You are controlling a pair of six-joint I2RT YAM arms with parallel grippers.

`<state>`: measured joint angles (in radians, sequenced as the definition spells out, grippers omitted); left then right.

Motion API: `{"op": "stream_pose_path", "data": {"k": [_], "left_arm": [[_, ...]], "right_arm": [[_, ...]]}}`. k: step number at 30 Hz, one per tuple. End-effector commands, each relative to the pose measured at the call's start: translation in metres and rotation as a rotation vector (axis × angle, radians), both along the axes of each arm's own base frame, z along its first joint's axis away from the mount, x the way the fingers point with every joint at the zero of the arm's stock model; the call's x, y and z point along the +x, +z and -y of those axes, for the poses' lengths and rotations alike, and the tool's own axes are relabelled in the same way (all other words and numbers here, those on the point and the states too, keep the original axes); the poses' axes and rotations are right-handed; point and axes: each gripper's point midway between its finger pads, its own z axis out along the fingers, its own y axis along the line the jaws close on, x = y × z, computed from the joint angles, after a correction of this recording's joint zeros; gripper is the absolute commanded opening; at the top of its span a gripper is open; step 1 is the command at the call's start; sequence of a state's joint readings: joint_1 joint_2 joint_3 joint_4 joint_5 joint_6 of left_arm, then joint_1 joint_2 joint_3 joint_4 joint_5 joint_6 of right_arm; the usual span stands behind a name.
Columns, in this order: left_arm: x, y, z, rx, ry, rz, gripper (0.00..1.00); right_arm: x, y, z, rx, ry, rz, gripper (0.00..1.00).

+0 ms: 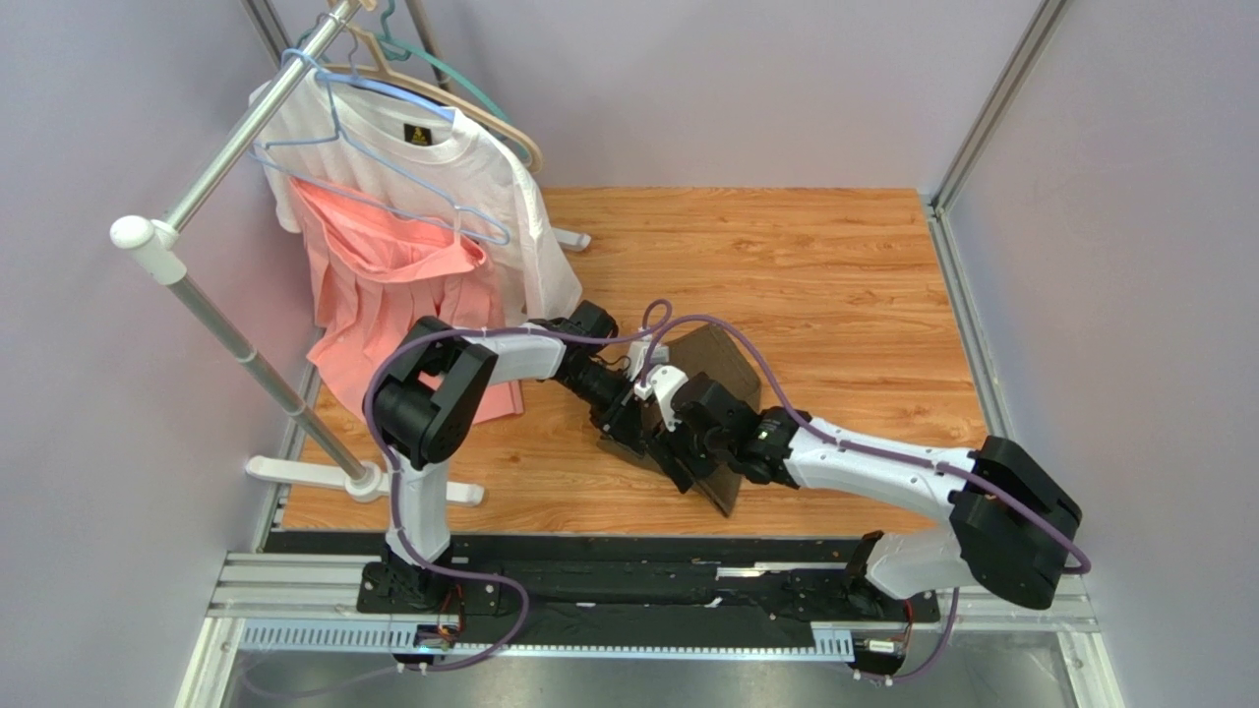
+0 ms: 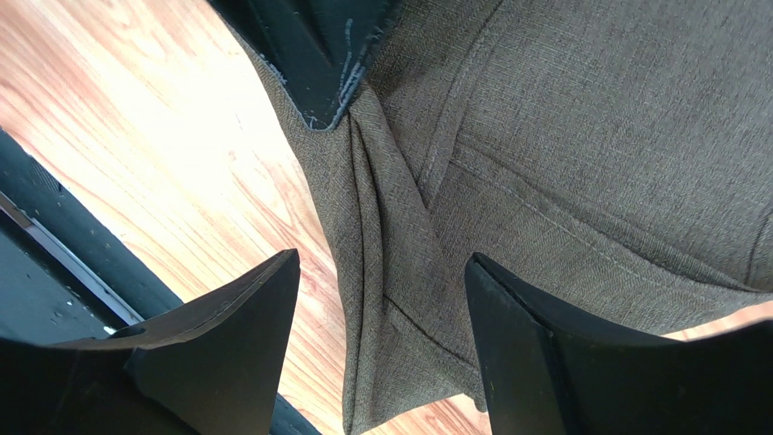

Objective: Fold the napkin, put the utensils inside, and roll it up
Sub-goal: Roll the napkin with the utensil

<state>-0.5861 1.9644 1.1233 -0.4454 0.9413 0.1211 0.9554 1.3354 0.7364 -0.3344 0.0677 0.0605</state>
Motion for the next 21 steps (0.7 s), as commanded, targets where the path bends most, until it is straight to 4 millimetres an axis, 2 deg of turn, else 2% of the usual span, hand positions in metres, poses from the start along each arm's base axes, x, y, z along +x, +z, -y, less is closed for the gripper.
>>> {"op": "stream_pose_path", "data": {"k": [1,9,11,18,21], "left_arm": [[-0.007,0.009,0.0,-0.027,-0.037,-0.031,0.0],[-0.009,0.01,0.0,-0.028,-0.048,-0.059,0.0],[-0.009,0.011,0.0,-0.029,-0.046,-0.059,0.0],[-0.009,0.011,0.0,-0.025,-0.044,-0.06,0.0],[-0.008,0.014,0.002,-0.039,-0.035,-0.05,0.01]], "right_arm": [[0.016,0.015,-0.019,-0.009,0.063,0.099,0.71],[0.0,-0.01,-0.025,-0.079,0.116,0.037,0.7],[-0.002,-0.018,-0.024,-0.097,0.111,0.012,0.68],[-0.003,-0.023,-0.016,-0.133,0.024,-0.021,0.59],[-0.005,-0.025,-0.011,-0.146,-0.02,-0.031,0.51]]}}
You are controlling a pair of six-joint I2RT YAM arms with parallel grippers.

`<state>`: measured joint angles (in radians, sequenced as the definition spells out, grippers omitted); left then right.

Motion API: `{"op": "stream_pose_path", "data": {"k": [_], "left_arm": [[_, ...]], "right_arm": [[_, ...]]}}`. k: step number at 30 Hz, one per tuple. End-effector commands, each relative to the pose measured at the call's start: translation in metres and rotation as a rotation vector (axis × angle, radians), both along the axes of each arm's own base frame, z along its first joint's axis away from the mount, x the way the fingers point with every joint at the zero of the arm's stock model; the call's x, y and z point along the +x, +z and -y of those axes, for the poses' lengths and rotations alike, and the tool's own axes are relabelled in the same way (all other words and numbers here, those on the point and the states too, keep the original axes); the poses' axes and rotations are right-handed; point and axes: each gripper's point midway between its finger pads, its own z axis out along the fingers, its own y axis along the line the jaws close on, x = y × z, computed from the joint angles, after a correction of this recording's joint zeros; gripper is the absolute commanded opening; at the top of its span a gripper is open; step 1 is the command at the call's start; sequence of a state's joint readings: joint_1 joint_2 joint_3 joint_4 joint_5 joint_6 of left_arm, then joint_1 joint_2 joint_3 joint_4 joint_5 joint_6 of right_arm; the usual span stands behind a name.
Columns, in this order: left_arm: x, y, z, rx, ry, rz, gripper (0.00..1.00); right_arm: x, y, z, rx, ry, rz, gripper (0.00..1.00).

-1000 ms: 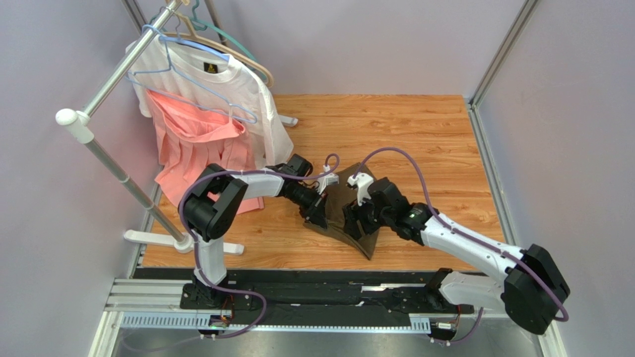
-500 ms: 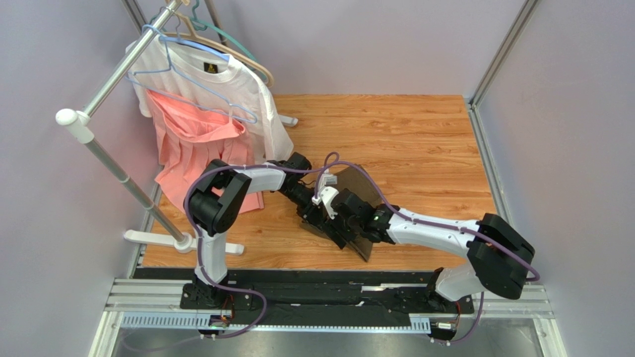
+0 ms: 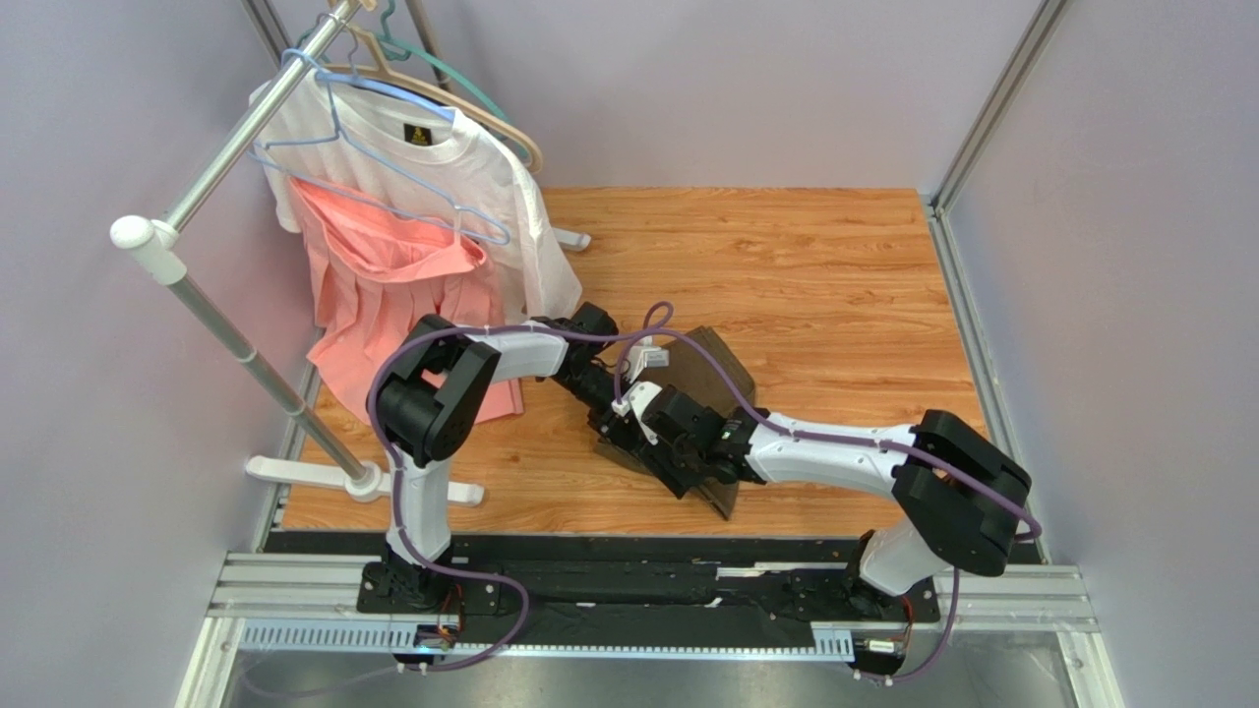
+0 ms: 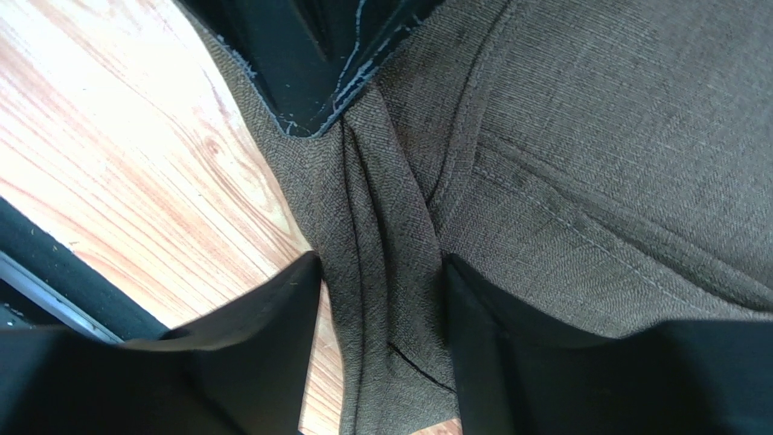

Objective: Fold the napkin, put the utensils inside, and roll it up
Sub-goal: Roll the napkin with the utensil

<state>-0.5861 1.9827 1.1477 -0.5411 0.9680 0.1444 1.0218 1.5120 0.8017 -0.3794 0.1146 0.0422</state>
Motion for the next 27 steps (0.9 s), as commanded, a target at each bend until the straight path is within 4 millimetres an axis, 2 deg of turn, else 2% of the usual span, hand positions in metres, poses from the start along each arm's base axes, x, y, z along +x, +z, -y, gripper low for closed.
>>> {"op": "stream_pose_path", "data": {"k": [1,2,3,6,7,9,10,11,13,19,22,27], "left_arm": [[0.002,0.013,0.006,-0.062,-0.012,0.02,0.05],[0.003,0.015,0.007,-0.071,-0.007,0.031,0.07],[0.003,0.017,0.007,-0.076,-0.007,0.03,0.09],[0.003,0.02,0.009,-0.091,-0.008,0.036,0.17],[0.003,0.019,0.008,-0.09,-0.007,0.034,0.22],[0.002,0.021,0.008,-0.094,-0.006,0.037,0.34],[0.001,0.024,0.008,-0.102,-0.005,0.042,0.46],[0.002,0.026,0.009,-0.113,-0.003,0.054,0.53],[0.001,0.031,0.009,-0.131,-0.001,0.075,0.6],[0.005,0.032,0.008,-0.134,0.006,0.125,0.65],[0.006,0.03,0.008,-0.128,0.012,0.137,0.66],[0.006,0.031,0.007,-0.14,0.021,0.156,0.71]], "right_arm": [[0.006,0.011,-0.004,0.013,-0.086,0.026,0.47],[0.004,0.01,-0.002,0.01,-0.101,0.019,0.43],[0.004,0.011,-0.002,0.012,-0.107,0.017,0.34],[-0.001,0.007,-0.001,0.006,-0.107,-0.013,0.2],[-0.003,0.005,-0.002,0.006,-0.1,-0.03,0.12],[-0.007,0.002,-0.005,0.011,-0.095,-0.057,0.03],[-0.011,0.001,-0.007,0.018,-0.088,-0.081,0.0],[-0.012,0.0,-0.008,0.026,-0.088,-0.097,0.0],[-0.019,-0.002,-0.013,0.071,-0.082,-0.156,0.0],[-0.028,0.003,-0.023,0.213,-0.054,-0.319,0.0],[-0.031,0.006,-0.023,0.263,-0.048,-0.385,0.0],[-0.029,-0.002,-0.018,0.286,-0.059,-0.473,0.0]]}}
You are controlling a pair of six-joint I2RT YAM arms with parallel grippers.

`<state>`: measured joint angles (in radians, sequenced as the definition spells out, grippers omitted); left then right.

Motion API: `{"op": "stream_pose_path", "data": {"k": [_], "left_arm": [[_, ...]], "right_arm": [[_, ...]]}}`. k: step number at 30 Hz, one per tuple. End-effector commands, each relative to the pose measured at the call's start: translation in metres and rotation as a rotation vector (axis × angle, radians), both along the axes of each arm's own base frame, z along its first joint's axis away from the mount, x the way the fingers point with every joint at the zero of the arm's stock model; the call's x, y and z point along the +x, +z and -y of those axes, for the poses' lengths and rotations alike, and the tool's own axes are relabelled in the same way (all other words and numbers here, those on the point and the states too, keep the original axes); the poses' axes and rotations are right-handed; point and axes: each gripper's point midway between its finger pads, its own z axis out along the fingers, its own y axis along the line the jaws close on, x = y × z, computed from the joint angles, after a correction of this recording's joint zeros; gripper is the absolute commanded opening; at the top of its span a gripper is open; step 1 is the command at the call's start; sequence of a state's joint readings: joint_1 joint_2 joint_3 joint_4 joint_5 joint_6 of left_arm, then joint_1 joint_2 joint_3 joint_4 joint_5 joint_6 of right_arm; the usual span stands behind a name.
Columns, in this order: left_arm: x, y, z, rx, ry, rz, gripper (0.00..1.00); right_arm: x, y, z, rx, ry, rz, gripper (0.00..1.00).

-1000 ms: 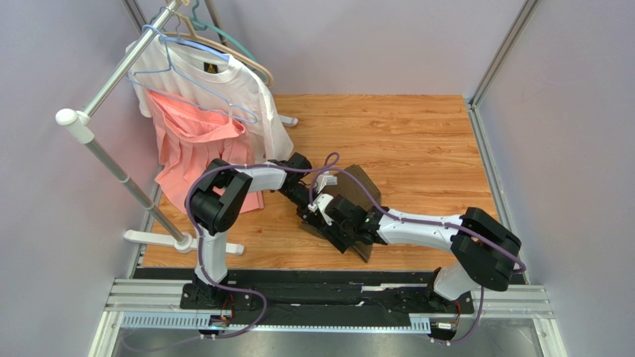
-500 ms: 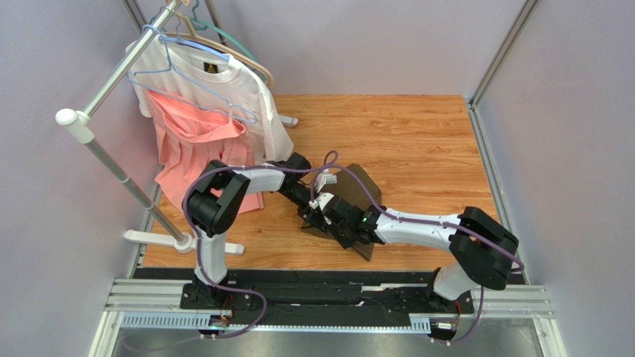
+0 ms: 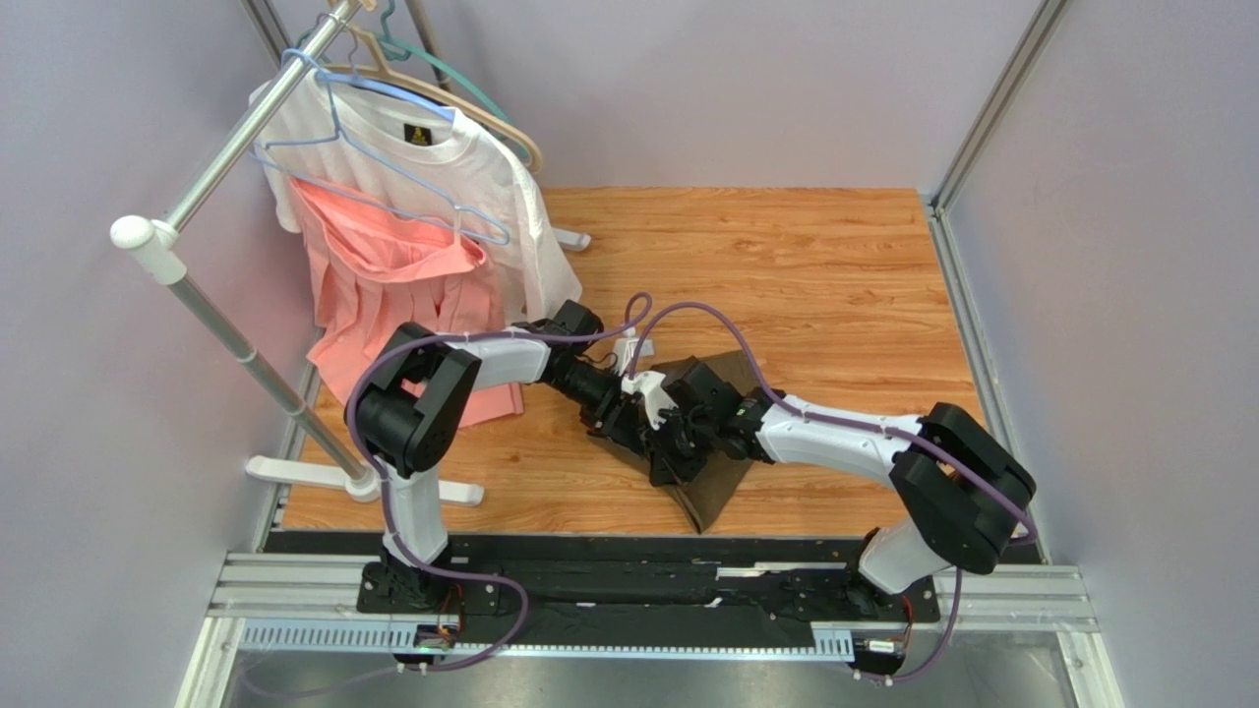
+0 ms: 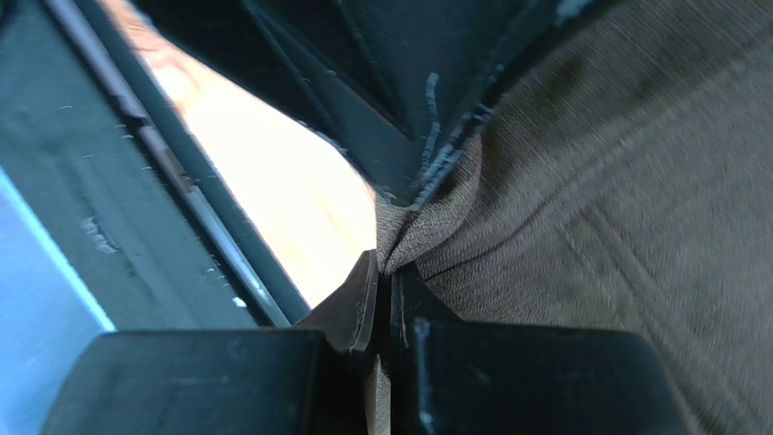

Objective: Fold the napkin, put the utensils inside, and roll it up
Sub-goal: Roll the napkin with the utensil

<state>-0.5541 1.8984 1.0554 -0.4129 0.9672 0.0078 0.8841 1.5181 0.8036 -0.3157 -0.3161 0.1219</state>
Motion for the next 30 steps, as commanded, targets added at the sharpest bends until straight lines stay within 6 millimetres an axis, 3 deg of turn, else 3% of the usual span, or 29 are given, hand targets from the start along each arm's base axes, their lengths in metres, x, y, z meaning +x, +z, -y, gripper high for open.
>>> {"op": "stream_pose_path", "data": {"k": [1,6,11,12,14,15,19,26,30], "left_arm": [[0.001,0.021,0.013,-0.116,-0.08,0.178,0.71],[0.006,0.024,0.011,-0.127,-0.052,0.205,0.73],[0.025,0.029,0.006,-0.113,0.027,0.297,0.75],[0.028,0.033,0.005,-0.113,0.045,0.321,0.8],[0.039,0.039,0.006,-0.111,0.092,0.365,0.82],[0.042,0.047,0.006,-0.121,0.104,0.393,0.97],[0.059,0.071,0.011,-0.155,0.162,0.48,0.98],[0.068,0.06,0.003,-0.088,0.217,0.506,0.98],[0.078,0.079,0.002,-0.112,0.299,0.573,0.98]], "right_arm": [[-0.011,-0.016,0.011,0.004,-0.047,-0.193,0.0],[-0.008,-0.022,0.013,0.019,-0.061,-0.23,0.0],[-0.006,-0.03,0.022,0.019,-0.102,-0.276,0.0],[-0.007,-0.031,0.022,0.017,-0.109,-0.286,0.0],[-0.008,-0.037,0.025,0.007,-0.12,-0.305,0.0],[-0.009,-0.039,0.025,0.004,-0.128,-0.318,0.0],[-0.01,-0.047,0.027,0.001,-0.151,-0.354,0.0],[-0.012,-0.063,0.034,-0.039,-0.206,-0.404,0.0],[-0.017,-0.068,0.038,-0.043,-0.216,-0.413,0.0]]}}
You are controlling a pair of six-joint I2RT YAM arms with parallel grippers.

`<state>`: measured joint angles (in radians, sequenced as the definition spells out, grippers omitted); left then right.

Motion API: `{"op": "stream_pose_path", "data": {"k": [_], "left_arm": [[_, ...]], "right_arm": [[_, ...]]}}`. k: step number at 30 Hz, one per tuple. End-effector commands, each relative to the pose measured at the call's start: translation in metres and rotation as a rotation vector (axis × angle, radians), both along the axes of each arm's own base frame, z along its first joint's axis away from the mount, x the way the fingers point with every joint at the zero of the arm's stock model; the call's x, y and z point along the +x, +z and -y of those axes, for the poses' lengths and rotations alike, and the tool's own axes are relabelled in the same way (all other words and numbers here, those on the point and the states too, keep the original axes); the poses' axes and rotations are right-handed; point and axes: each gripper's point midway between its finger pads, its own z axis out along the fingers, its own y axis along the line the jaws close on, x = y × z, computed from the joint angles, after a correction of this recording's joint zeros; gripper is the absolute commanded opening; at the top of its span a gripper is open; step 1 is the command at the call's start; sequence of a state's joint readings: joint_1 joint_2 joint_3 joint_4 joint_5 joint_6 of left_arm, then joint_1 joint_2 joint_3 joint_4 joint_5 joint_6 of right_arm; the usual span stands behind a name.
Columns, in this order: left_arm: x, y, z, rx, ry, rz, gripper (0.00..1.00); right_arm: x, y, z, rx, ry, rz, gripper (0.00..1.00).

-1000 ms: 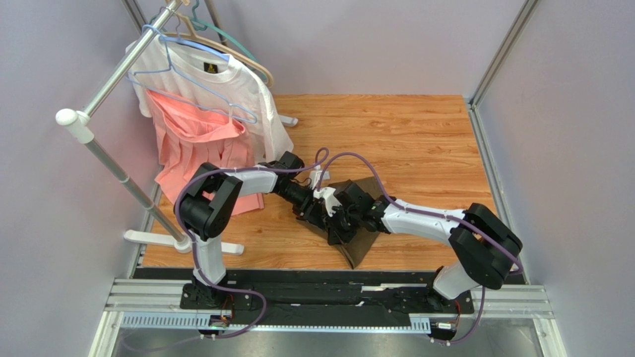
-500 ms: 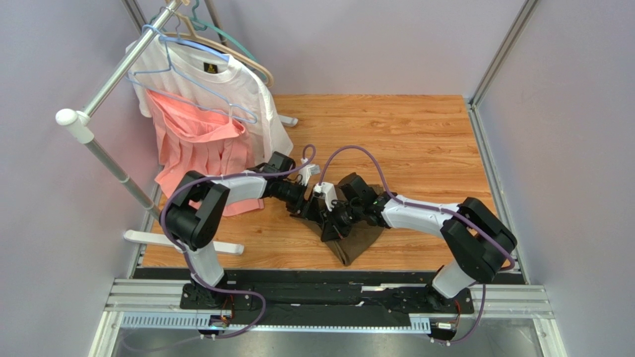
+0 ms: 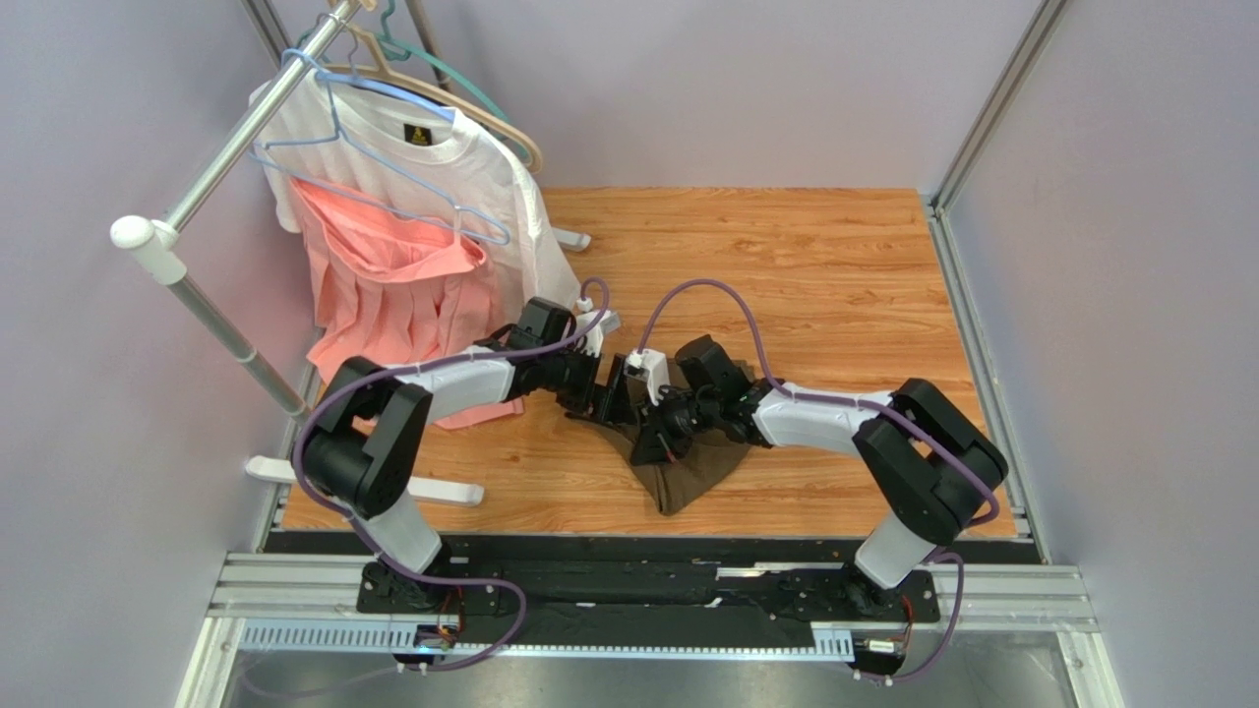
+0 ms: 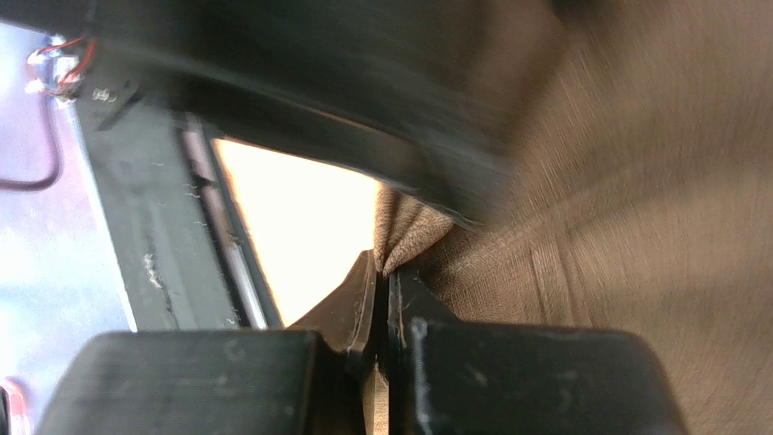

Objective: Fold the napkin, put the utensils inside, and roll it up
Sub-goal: Roll the napkin with the utensil

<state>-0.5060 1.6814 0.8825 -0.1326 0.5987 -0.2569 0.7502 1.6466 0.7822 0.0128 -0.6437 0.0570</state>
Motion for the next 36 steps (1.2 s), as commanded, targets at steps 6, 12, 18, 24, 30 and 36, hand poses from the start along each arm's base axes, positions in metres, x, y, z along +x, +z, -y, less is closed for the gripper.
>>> {"op": "stream_pose_path", "data": {"k": [6,12,18,24,30,36], "left_arm": [[0.019,0.063,0.027,-0.106,-0.143,0.304,0.91],[0.03,0.061,0.017,-0.067,-0.051,0.332,0.89],[0.034,0.084,0.004,-0.116,0.032,0.489,0.89],[0.019,0.07,-0.014,-0.104,0.054,0.47,0.86],[0.011,0.056,-0.025,-0.142,0.07,0.4,0.76],[0.007,0.055,-0.026,-0.166,0.06,0.406,0.74]], "right_arm": [[-0.043,-0.073,0.073,-0.365,-0.279,-0.401,0.0],[-0.043,-0.075,0.074,-0.372,-0.288,-0.41,0.0],[-0.043,-0.074,0.078,-0.391,-0.309,-0.403,0.0],[-0.038,-0.077,0.084,-0.431,-0.351,-0.384,0.0],[-0.033,-0.074,0.087,-0.445,-0.384,-0.368,0.0],[-0.033,-0.073,0.086,-0.443,-0.383,-0.372,0.0]]}}
